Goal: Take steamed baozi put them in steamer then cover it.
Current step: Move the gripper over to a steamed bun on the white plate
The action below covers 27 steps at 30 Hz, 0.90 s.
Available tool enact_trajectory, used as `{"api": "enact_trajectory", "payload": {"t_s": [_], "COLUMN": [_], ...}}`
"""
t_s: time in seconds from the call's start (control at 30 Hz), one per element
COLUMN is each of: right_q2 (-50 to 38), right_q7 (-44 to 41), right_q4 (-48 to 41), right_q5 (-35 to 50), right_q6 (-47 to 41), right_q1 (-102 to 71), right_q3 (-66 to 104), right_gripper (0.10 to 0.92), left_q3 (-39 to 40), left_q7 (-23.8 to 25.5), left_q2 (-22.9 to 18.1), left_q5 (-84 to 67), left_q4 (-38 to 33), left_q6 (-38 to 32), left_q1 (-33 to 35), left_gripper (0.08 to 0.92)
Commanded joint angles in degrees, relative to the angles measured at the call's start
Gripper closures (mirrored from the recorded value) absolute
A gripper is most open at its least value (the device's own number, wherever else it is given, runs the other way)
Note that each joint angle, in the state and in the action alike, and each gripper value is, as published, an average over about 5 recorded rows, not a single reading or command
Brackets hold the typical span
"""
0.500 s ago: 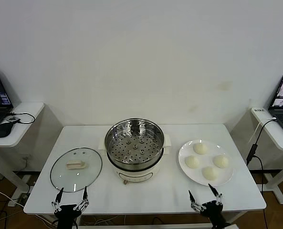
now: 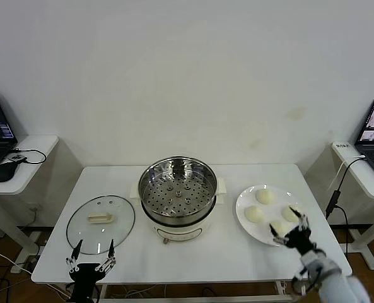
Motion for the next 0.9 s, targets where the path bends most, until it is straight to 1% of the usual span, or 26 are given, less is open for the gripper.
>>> {"api": "enact_trajectory", "payload": {"t_s": [0.03, 0.17, 0.27, 0.37, 0.57, 0.67, 0.9], "right_q2": [-16.20, -15.91, -13.39, -10.38, -5.04, -2.75, 1.44], "right_q7": [-14.72, -18.07, -21.15, -25.03, -32.23, -34.66, -35.38], "right_q4": [-13.59, -22.71, -29.12, -34.34, -43.51, -46.73, -51.64], "right_q5": [-3.49, -0.62, 0.69, 0.76, -3.27, -3.99, -4.10], "right_q6": [-1.08, 0.79, 2.30, 4.31, 9.26, 10.68, 11.20], "right_q1": [29.07, 44.36, 54.19, 60.35, 67.34, 68.63, 67.85], "right_q3": [-17.30, -32.83, -43.49, -51.02, -59.97, -62.11, -62.66], "right_gripper": [0.202, 0.203, 0.203, 0.203, 0.203, 0.202, 0.203], "left_q3": [-0.22, -0.26, -0.53, -0.75, -1.00, -1.30, -1.86], "left_q7": [0.92, 0.98, 1.06, 1.13, 1.15, 1.19, 1.22], "left_q2": [-0.24, -0.20, -0.03, 0.12, 0.41, 0.64, 1.17], "left_q5": [1.82, 2.09, 2.07, 2.05, 2.02, 1.97, 1.77], "left_q4": [0.37, 0.51, 0.58, 0.82, 1.44, 1.71, 1.99], "left_q6": [0.33, 0.18, 0.15, 0.09, -0.03, -0.10, -0.12], "left_q1": [-0.46, -0.74, -0.79, -0.76, -0.99, -1.17, -1.18], "left_gripper": [0.177, 0.177, 0.177, 0.177, 0.177, 0.177, 0.177]}}
